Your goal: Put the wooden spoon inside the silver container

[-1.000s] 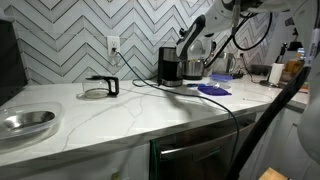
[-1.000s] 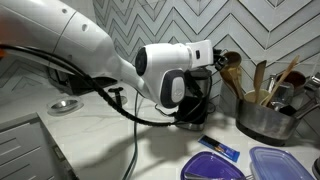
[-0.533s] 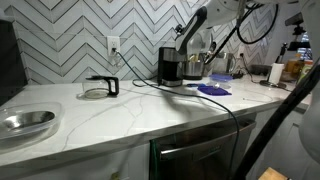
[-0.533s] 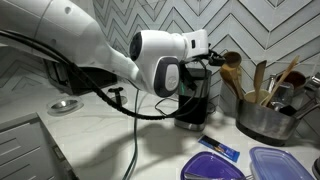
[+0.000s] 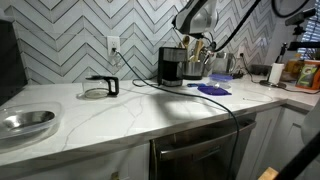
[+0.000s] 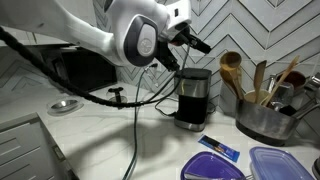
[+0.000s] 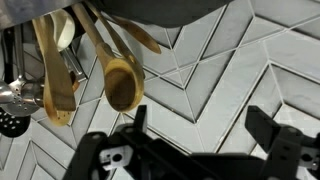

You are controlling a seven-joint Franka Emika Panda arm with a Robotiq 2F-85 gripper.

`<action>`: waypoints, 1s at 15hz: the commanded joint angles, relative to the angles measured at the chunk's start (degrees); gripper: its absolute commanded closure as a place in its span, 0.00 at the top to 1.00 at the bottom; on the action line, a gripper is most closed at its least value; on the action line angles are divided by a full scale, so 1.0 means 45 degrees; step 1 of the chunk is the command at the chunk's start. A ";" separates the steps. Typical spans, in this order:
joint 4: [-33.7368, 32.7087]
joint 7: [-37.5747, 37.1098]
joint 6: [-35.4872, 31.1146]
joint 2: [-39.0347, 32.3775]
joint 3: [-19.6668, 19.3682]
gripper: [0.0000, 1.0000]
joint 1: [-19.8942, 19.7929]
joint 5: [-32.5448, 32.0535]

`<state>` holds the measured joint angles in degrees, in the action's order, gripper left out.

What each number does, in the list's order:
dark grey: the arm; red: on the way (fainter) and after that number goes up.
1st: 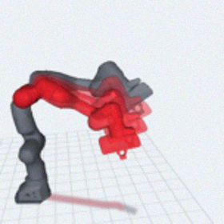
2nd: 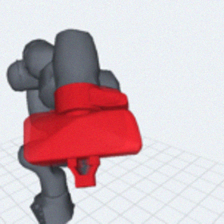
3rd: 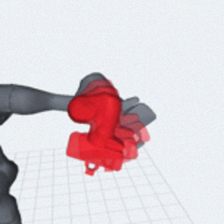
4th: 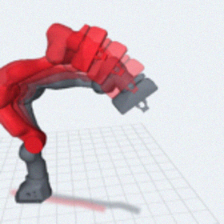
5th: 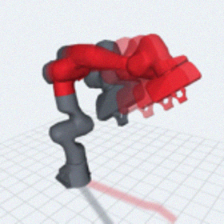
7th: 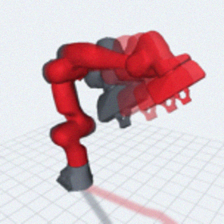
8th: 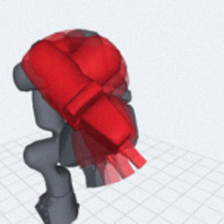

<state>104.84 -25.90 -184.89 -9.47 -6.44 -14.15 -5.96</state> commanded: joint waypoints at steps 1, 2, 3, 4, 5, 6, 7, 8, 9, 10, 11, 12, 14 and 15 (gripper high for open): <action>0.2126 0.1396 0.1888 0.2487 0.0188 1.00 0.0011 -0.0731; 0.2476 0.1794 0.2229 0.2981 0.0272 1.00 0.0006 -0.0845; 0.2802 0.2263 0.2516 0.3449 0.0289 1.00 0.0037 -0.0903; 0.3125 0.2926 0.2682 0.3874 0.0306 1.00 0.0120 -0.0744; 0.3476 0.3818 0.2905 0.4243 0.0274 1.00 0.0310 -0.0367; 0.3854 0.4758 0.3212 0.4642 0.0167 1.00 0.0599 0.0019; 0.4199 0.5813 0.3324 0.4930 -0.0047 1.00 0.0998 0.0526; 0.4490 0.6730 0.3508 0.5139 -0.0350 1.00 0.1498 0.1004; 0.4703 0.7677 0.3923 0.5327 -0.0602 1.00 0.1849 0.1485; 0.4931 0.8573 0.4270 0.5549 -0.0967 1.00 0.2389 0.1984; 0.5141 0.9493 0.4703 0.5749 -0.1307 1.00 0.2829 0.2459; 0.5324 1.0380 0.5148 0.5968 -0.1621 1.00 0.3184 0.2837; 0.5545 1.2161 0.6294 0.6383 -0.2144 1.00 0.3660 0.3624; 0.5602 1.2574 0.6774 0.6487 -0.2269 1.00 0.3640 0.3659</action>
<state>126.84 21.70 -160.54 15.45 -12.96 -0.79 6.93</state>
